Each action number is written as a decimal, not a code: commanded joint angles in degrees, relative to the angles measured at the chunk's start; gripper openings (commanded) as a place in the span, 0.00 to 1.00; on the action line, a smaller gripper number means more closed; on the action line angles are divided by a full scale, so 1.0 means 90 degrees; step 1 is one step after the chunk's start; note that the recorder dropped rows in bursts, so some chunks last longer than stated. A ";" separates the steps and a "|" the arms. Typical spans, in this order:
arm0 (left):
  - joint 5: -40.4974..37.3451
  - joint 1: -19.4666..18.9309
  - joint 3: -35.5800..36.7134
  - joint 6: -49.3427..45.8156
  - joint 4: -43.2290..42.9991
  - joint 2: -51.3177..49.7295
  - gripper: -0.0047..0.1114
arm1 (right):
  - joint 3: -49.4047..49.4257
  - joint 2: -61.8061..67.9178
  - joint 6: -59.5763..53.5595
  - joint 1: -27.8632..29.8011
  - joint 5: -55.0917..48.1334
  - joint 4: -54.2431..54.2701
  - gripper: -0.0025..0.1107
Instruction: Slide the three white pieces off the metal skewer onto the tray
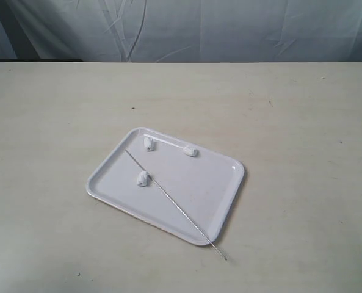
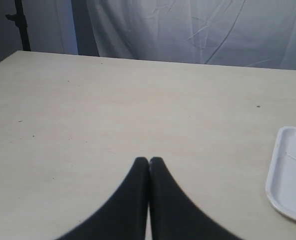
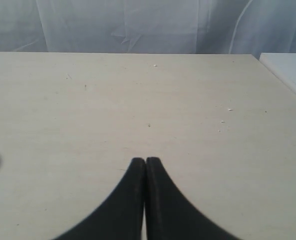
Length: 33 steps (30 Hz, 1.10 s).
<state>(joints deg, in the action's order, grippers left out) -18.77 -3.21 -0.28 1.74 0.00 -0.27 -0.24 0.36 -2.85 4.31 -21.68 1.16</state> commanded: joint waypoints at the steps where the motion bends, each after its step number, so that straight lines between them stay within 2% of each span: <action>1: 0.0089 0.0051 0.0031 -0.1171 -0.0034 0.0030 0.04 | 0.0026 -0.0040 -0.0014 0.0031 0.0105 -0.0051 0.02; 3: 0.0089 0.0051 0.0031 -0.1366 0.0067 0.0030 0.04 | 0.0026 -0.0040 -0.0014 0.0031 0.0105 -0.0051 0.02; 7: 0.0089 0.0051 0.0031 -0.0737 0.0066 0.0030 0.04 | 0.0026 -0.0040 -0.0014 0.0031 0.0105 -0.0051 0.02; 33: 0.0089 0.0051 0.0031 -0.0746 0.0039 0.0030 0.04 | 0.0026 -0.0040 -0.0004 0.0031 0.0120 -0.0051 0.02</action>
<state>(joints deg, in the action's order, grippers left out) -18.77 -3.21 -0.28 -5.43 0.00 -0.27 -0.24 0.36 -2.71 4.31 -21.45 1.16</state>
